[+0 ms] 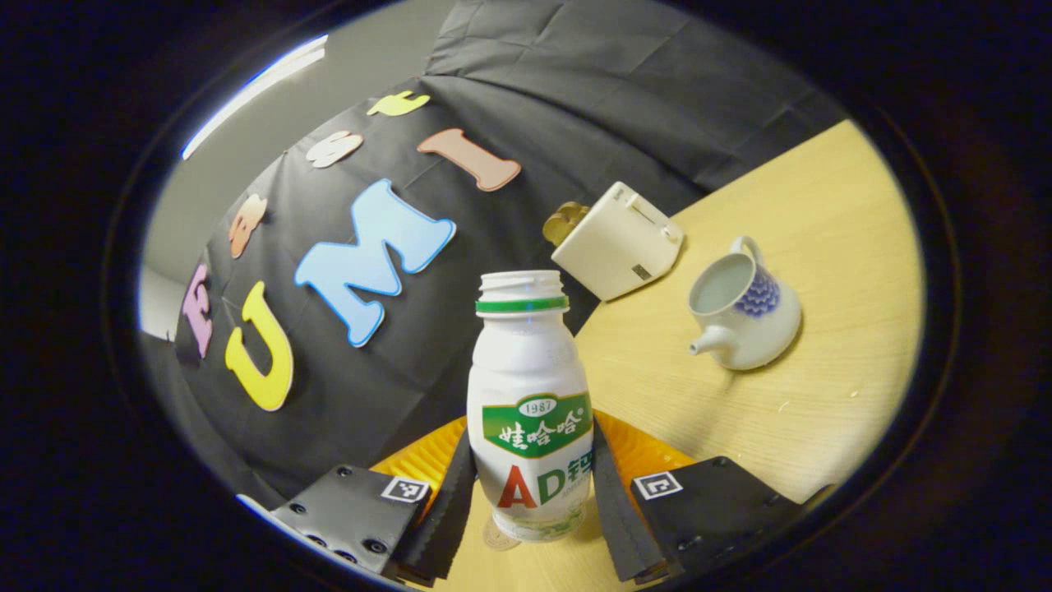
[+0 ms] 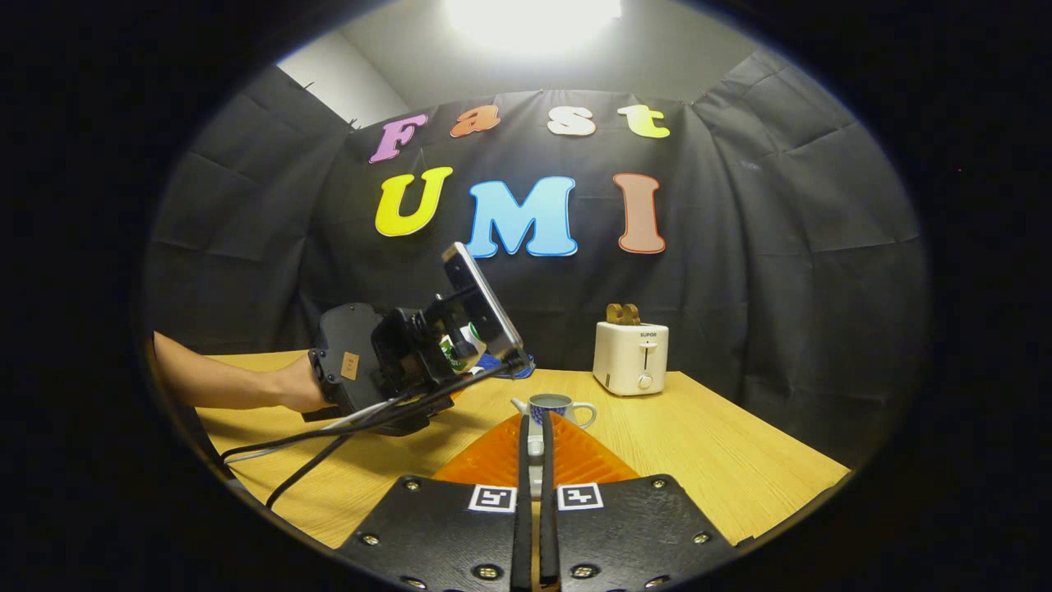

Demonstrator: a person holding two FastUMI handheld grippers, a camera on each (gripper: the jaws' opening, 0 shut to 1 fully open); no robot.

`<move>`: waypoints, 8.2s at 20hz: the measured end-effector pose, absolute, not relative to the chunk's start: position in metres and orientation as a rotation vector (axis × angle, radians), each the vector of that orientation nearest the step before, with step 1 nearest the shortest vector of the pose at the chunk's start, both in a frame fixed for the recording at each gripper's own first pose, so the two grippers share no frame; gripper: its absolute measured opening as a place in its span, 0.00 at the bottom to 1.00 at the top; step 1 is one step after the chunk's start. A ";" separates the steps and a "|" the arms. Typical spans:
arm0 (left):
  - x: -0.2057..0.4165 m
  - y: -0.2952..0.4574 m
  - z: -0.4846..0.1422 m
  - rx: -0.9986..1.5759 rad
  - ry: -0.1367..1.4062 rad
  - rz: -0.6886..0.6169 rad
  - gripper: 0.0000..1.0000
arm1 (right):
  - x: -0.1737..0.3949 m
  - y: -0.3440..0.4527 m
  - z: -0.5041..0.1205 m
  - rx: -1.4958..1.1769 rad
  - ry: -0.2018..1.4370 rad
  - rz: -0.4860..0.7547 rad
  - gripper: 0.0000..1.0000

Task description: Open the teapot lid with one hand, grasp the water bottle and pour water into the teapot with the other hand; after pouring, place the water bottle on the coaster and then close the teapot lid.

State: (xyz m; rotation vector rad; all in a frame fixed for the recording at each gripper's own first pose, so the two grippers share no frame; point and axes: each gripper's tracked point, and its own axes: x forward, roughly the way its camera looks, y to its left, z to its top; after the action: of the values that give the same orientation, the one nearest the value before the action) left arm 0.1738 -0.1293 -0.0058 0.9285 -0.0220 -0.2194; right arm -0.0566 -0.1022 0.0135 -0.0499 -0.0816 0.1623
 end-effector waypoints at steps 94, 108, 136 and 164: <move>0.180 -0.189 0.012 1.976 -0.200 -0.213 0.80 | -0.075 -0.125 0.029 -0.002 -0.148 0.145 0.04; 0.177 -0.192 0.014 2.003 -0.205 -0.213 0.80 | -0.074 -0.127 0.028 0.002 -0.143 0.148 0.04; 0.175 -0.158 -0.014 1.130 -0.128 -0.338 0.70 | -0.048 -0.147 0.067 0.000 -0.147 0.098 0.04; 0.184 0.039 0.049 -0.101 -0.048 -0.185 0.80 | 0.147 -0.087 -0.001 -0.029 0.084 0.069 0.04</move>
State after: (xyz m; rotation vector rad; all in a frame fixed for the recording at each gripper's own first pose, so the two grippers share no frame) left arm 0.1844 0.0388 0.0489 -0.1009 -0.0480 -0.1854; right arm 0.1465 -0.0871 -0.0009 -0.0287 0.0843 0.0686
